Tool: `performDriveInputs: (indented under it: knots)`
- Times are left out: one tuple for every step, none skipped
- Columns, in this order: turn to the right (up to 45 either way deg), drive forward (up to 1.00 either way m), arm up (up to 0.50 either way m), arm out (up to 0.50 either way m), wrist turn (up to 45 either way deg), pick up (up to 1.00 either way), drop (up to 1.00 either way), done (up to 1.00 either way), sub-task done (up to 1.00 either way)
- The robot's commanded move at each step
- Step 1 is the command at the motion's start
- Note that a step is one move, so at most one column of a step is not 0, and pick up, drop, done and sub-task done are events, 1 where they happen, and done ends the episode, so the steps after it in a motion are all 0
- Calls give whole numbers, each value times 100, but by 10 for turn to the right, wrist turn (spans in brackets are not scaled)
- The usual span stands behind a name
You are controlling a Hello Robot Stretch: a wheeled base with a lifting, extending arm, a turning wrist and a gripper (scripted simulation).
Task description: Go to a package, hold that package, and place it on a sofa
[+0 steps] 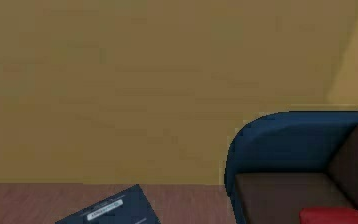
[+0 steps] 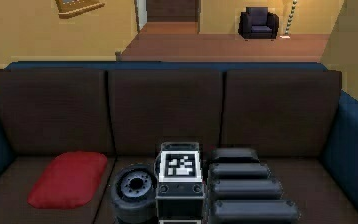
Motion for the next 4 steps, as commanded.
performDriveInputs:
  knots:
    - [0, 0, 0, 34, 0, 0, 0, 0, 0]
    - [0, 0, 0, 0, 450, 0, 0, 0, 0]
    - [0, 0, 0, 0, 450, 0, 0, 0, 0]
    - [0, 0, 0, 0, 450, 0, 0, 0, 0]
